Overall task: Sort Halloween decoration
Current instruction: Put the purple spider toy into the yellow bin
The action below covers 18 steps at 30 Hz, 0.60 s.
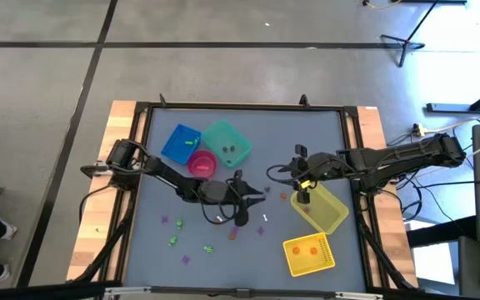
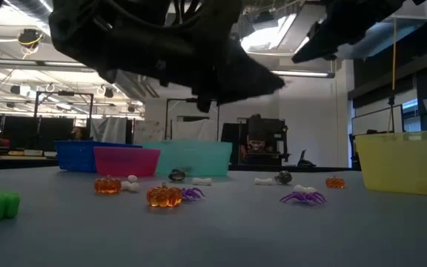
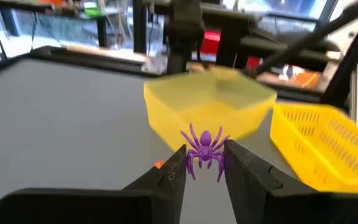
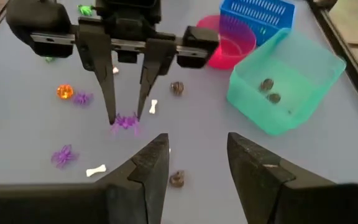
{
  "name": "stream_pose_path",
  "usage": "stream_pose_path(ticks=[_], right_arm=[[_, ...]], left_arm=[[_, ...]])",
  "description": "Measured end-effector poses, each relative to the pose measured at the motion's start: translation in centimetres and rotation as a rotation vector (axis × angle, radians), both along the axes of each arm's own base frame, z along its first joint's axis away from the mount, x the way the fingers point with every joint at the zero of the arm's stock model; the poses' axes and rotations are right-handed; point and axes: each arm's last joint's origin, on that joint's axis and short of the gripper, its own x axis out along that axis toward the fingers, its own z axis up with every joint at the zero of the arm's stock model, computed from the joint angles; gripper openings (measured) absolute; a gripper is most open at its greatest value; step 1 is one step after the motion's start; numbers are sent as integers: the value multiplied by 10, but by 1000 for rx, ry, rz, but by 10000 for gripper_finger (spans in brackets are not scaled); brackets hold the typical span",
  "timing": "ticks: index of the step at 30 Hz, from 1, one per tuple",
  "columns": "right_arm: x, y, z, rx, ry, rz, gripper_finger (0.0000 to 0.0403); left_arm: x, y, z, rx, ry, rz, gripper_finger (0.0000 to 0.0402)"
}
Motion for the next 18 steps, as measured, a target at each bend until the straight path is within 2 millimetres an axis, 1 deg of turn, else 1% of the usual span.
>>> stream_pose_path(ticks=[4, 6, 9, 13, 18], right_arm=[[2, 0, 16, -34, -28, 26, 161], [3, 0, 26, -55, -47, 38, 161], [4, 0, 44, -85, -85, 42, 161], [2, 0, 66, -99, -105, 51, 161], [-3, -1, 91, -97, -119, 51, 161]], left_arm=[[11, 3, 15, 2, -53, 12, 87], [23, 2, 24, 44, -87, 7, 87], [42, -2, 31, 147, -112, -27, 87], [67, -3, 35, 199, -149, -35, 87], [97, 1, 27, 195, -171, -33, 87]])
